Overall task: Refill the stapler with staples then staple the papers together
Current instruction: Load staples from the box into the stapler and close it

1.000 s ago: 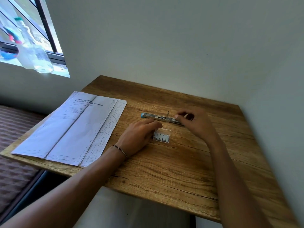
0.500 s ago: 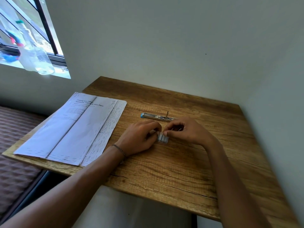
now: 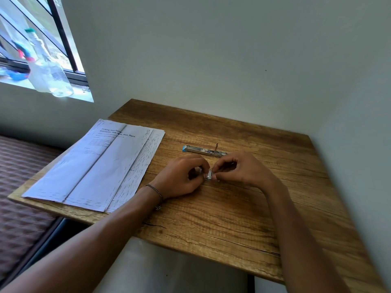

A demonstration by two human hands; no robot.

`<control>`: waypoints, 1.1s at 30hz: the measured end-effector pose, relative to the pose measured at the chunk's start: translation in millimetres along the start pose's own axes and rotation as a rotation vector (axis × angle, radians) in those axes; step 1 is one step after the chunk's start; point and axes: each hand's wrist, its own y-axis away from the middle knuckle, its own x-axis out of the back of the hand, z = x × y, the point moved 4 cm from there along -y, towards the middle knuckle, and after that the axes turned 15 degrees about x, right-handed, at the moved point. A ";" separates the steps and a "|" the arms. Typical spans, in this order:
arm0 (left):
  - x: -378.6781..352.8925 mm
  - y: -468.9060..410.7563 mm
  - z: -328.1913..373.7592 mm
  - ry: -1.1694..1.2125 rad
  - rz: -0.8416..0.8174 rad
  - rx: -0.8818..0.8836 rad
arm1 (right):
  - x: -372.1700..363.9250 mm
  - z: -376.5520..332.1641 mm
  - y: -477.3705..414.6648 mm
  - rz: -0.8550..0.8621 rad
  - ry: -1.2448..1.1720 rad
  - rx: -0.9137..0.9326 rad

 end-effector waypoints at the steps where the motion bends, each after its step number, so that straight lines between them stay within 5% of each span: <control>1: -0.1 -0.4 0.0 -0.001 -0.001 0.000 | -0.1 -0.2 0.0 0.003 0.006 -0.001; 16: 4.7 -0.8 -4.0 0.033 0.110 0.103 | -9.3 -0.9 0.0 0.016 0.100 -0.002; 20: 9.4 -2.1 -13.4 -0.033 0.298 0.199 | 8.8 -4.4 7.0 0.165 0.116 0.013; 26: 0.4 -9.3 -16.0 -0.222 0.230 0.176 | 55.7 18.4 -5.0 0.498 0.078 -0.047; 33: -3.0 -12.3 -21.7 -0.182 0.235 0.161 | 98.5 93.6 -60.8 0.521 0.347 -0.221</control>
